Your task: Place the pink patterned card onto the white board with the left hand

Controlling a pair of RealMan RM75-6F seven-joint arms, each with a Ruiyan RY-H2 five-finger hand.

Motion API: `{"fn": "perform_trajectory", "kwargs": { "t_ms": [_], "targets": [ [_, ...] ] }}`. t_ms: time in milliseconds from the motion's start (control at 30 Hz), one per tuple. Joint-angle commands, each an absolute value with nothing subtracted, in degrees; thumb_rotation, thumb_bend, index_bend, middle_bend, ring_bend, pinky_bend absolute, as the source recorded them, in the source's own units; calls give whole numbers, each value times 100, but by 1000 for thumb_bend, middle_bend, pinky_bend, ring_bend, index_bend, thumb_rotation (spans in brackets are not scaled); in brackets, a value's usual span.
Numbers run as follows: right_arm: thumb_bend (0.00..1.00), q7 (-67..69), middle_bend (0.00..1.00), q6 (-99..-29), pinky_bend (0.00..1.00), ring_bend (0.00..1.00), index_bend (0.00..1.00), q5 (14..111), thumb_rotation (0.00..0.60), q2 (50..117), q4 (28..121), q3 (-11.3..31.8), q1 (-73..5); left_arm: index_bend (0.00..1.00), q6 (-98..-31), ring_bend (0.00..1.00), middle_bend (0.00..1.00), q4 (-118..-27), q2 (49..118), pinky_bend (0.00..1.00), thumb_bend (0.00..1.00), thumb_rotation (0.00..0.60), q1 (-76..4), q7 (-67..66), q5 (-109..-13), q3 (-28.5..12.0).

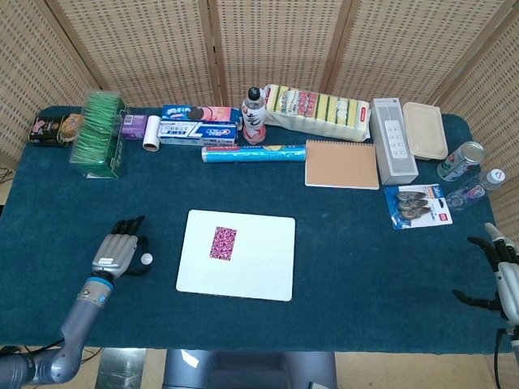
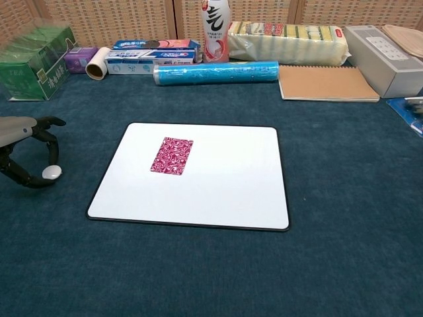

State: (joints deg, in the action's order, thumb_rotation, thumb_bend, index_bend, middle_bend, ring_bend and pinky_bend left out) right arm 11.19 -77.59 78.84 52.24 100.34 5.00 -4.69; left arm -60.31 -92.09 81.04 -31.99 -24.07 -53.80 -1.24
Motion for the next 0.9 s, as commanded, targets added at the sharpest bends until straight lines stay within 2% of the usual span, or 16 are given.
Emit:
{"fn": "perform_trajectory", "kwargs": {
  "t_ms": [33,233,467,733,900],
  "targets": [
    [68,1113,0,-7755,0,0,174,7882,600,5220,10043,499,-471,517,-5949,0,0,-9398,7986,14,270,600,-3258,-2411,-5365,-211],
    [66,1104,0,-7747,0,0,175,7874,600,5212,10056,493,-469,516,-5985,0,0,-9830,7927,13,269,600,-3528,-2848,-5286,-440],
    [67,1137,0,-7692,0,0,177,7850,600,5206,10031,498,-493,516,-6102,0,0,-10217,8308,13,269,600,-4160,-3775,-4445,-927],
    [68,1253,0,-7606,0,0,177,7803,600,5187,9964,522,-533,516,-6330,0,0,-9887,9169,13,269,600,-4868,-4659,-3383,-1170],
    [68,1330,0,-7570,0,0,177,7773,600,5172,9930,539,-548,517,-6499,0,0,-9628,9433,13,267,600,-5069,-4885,-3110,-1210]
  ]
}}
